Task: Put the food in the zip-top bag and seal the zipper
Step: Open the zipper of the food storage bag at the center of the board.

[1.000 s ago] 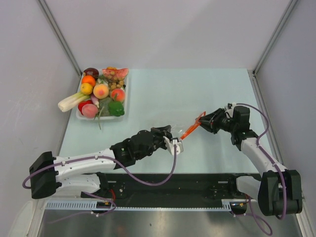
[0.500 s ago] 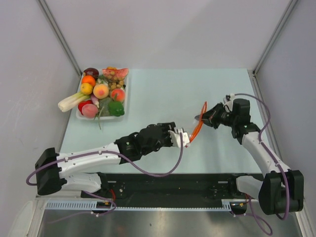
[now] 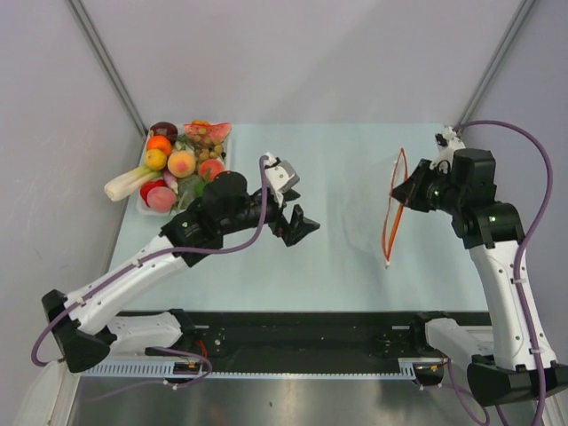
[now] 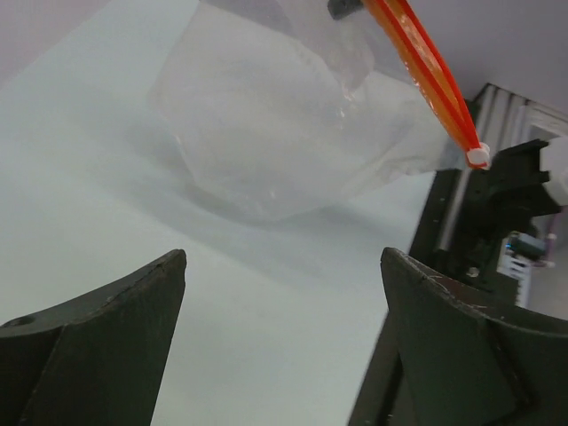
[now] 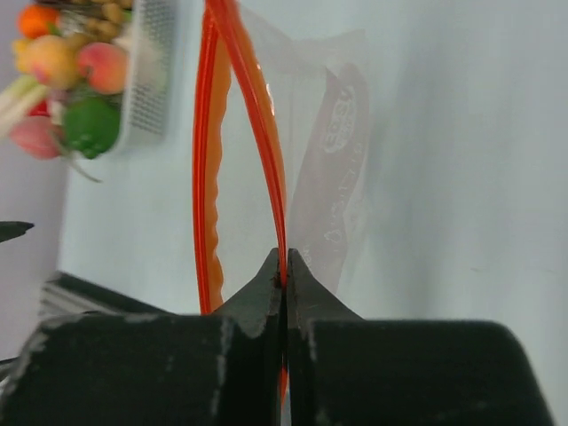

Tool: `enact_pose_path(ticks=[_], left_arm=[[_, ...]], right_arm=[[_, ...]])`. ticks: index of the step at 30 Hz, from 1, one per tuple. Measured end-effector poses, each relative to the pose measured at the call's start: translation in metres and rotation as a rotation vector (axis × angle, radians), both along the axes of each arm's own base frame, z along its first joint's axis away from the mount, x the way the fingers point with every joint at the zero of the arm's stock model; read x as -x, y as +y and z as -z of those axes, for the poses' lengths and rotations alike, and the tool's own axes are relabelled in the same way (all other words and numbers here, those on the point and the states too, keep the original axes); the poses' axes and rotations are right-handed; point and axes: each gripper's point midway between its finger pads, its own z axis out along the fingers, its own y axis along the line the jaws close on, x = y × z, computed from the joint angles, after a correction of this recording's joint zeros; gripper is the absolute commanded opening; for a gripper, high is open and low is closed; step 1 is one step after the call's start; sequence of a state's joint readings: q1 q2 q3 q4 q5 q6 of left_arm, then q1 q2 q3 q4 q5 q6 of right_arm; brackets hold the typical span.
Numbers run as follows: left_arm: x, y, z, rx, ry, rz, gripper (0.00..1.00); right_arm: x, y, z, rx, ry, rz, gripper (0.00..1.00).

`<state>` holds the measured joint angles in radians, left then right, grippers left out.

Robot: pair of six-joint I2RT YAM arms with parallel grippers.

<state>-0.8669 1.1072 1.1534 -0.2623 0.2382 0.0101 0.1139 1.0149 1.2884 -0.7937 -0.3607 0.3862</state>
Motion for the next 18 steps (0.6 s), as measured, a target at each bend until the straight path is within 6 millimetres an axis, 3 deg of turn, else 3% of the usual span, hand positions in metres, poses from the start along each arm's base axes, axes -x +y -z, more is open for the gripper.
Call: enact_pose_path(ticks=[5,9,13,18], left_arm=[[0.005,-0.025,0.032,0.006,0.212,0.045,0.92],[0.007,-0.039,0.057,-0.003,0.365,0.057,0.93],[0.008,-0.05,0.05,0.033,0.425,0.076,0.93],[0.004,-0.057,0.034,0.087,0.44,0.067,0.9]], right_arm=[[0.013,-0.044,0.007,0.233,0.041,0.123,0.0],[0.019,-0.07,0.0,0.365,0.062,0.185,0.0],[0.023,-0.063,0.0,0.337,0.072,0.149,0.0],[0.016,-0.022,0.042,0.219,0.16,0.056,0.0]])
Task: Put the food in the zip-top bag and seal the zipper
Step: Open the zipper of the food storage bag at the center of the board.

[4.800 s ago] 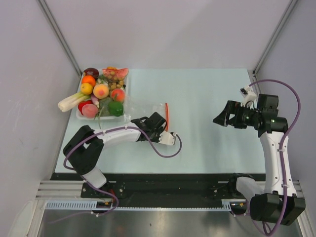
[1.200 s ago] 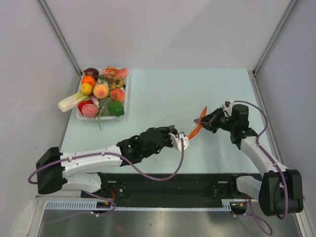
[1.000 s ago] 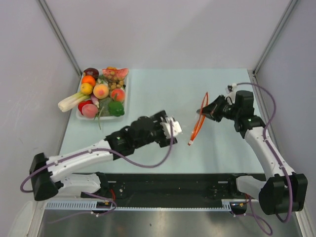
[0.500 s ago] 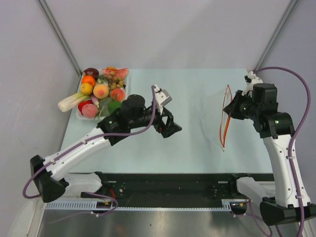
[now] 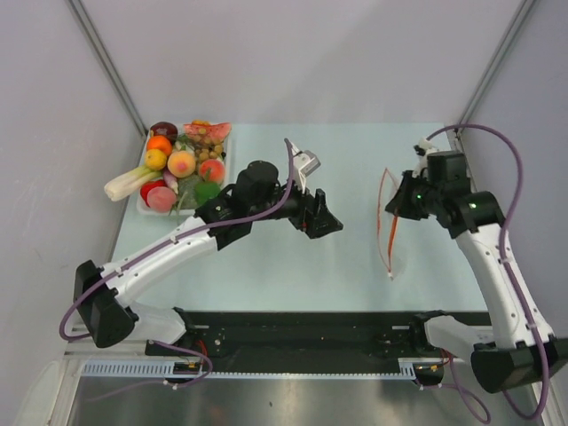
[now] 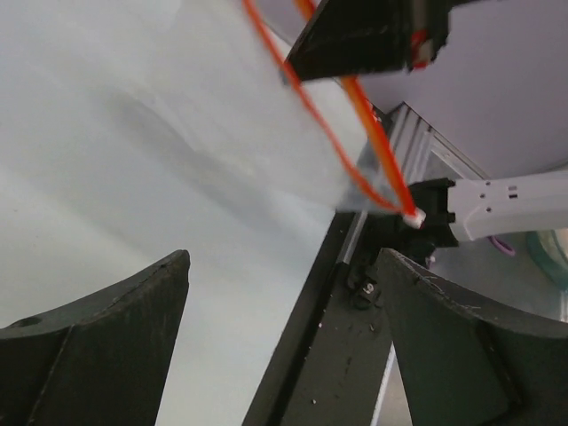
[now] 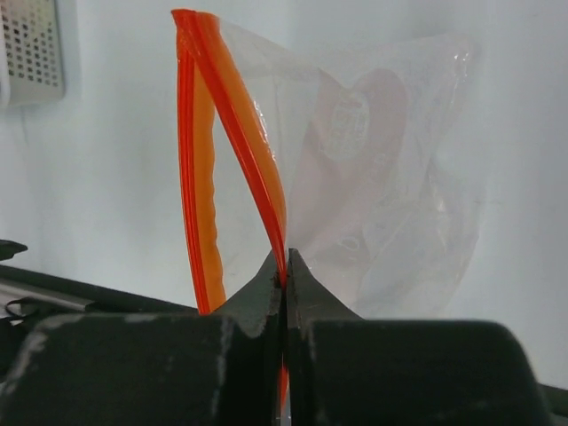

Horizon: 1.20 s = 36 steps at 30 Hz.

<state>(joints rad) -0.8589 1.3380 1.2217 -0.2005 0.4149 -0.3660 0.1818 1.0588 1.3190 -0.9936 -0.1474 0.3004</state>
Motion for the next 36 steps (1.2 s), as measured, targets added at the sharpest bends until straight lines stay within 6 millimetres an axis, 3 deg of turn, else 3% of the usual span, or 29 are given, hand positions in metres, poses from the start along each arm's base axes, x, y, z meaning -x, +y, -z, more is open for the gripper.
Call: enact_pose_path(ticks=[3,6,9,14,17,18,20,21,22,24,26,27,36], left_arm=[[-0.013,0.001,0.001,-0.014,-0.014,-0.061,0.9],[-0.023,0.002,0.007,-0.034,-0.016,-0.11,0.96],[-0.031,0.001,0.017,-0.056,0.001,-0.148,0.98],[-0.042,-0.008,0.044,-0.108,0.048,-0.179,0.89],[-0.048,-0.011,0.06,-0.144,0.072,-0.202,0.73],[-0.05,-0.011,0.064,-0.156,0.078,-0.213,0.59],[-0.053,-0.009,0.07,-0.172,0.084,-0.233,0.4],[-0.054,-0.009,0.07,-0.175,0.086,-0.242,0.23],[-0.056,-0.007,0.07,-0.175,0.083,-0.25,0.16],[-0.059,-0.006,0.07,-0.173,0.084,-0.263,0.0],[-0.061,-0.004,0.069,-0.17,0.091,-0.275,0.0],[-0.061,-0.003,0.068,-0.165,0.095,-0.281,0.0],[-0.056,-0.001,0.044,-0.068,0.164,-0.317,0.0]], right_arm=[[-0.014,0.029,0.029,-0.065,0.07,-0.033,0.0],[-0.024,0.049,0.042,-0.106,0.094,-0.053,0.0],[-0.033,0.066,0.033,-0.142,0.043,-0.08,0.01],[-0.039,0.088,0.017,-0.182,-0.033,-0.138,0.0],[-0.038,0.097,0.012,-0.2,-0.05,-0.168,0.0],[-0.039,0.098,0.011,-0.204,-0.055,-0.174,0.0],[-0.039,0.099,0.011,-0.206,-0.058,-0.178,0.01],[-0.039,0.1,0.011,-0.206,-0.058,-0.18,0.02],[-0.04,0.1,0.011,-0.205,-0.058,-0.181,0.05],[-0.04,0.099,0.012,-0.198,-0.06,-0.186,0.21],[-0.04,0.099,0.013,-0.184,-0.065,-0.197,0.38],[-0.039,0.098,0.014,-0.175,-0.067,-0.202,0.41],[-0.033,0.1,0.019,-0.13,-0.065,-0.246,0.47]])
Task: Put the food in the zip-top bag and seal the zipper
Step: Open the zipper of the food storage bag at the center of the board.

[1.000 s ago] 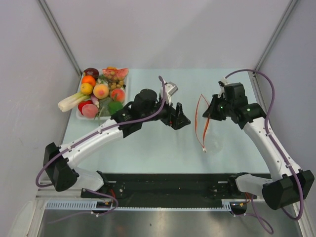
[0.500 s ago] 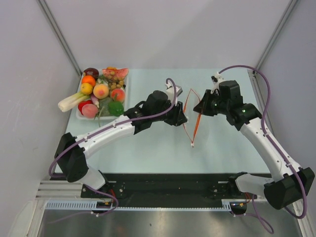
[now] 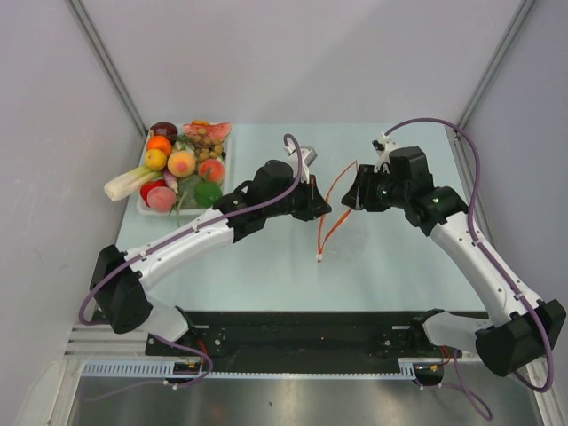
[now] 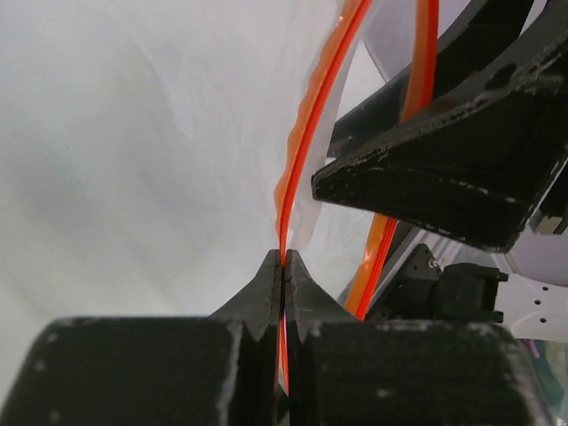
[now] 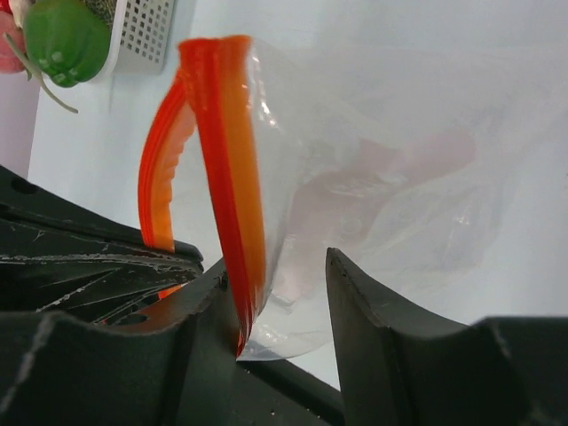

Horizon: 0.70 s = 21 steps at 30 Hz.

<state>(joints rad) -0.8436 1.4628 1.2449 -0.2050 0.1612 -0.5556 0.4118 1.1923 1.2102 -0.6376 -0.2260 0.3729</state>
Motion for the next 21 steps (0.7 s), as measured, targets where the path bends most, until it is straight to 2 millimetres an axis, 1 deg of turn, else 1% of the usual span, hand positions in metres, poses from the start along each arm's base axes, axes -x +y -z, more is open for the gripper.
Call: enact_pose_path(ticks=[4,6,9,12,15,16,18,19,21], left_arm=[[0.002,-0.002,-0.001,0.028,0.046,-0.017,0.0],[0.002,-0.002,-0.002,0.042,0.069,-0.025,0.0],[-0.002,0.001,-0.003,0.065,0.107,-0.047,0.0],[-0.012,0.009,-0.001,0.085,0.146,-0.089,0.0],[-0.018,0.017,0.003,0.094,0.179,-0.117,0.0],[-0.02,0.019,0.005,0.095,0.19,-0.126,0.0],[-0.02,0.02,0.005,0.099,0.2,-0.13,0.0],[-0.019,0.019,0.004,0.104,0.205,-0.126,0.0],[-0.017,0.018,0.004,0.11,0.216,-0.12,0.0]], right_arm=[[0.005,0.008,0.0,-0.013,0.011,-0.019,0.58],[0.007,0.011,-0.001,-0.025,0.019,-0.028,0.6],[0.007,0.017,-0.002,-0.04,0.036,-0.033,0.61],[0.007,0.021,-0.003,-0.043,0.043,-0.03,0.6],[0.007,0.023,-0.004,-0.037,0.037,-0.028,0.57],[0.007,0.024,-0.005,-0.035,0.035,-0.025,0.54],[0.006,0.025,-0.006,-0.034,0.03,-0.025,0.5],[0.004,0.026,-0.007,-0.034,0.027,-0.025,0.46],[0.001,0.029,-0.007,-0.033,0.021,-0.027,0.43]])
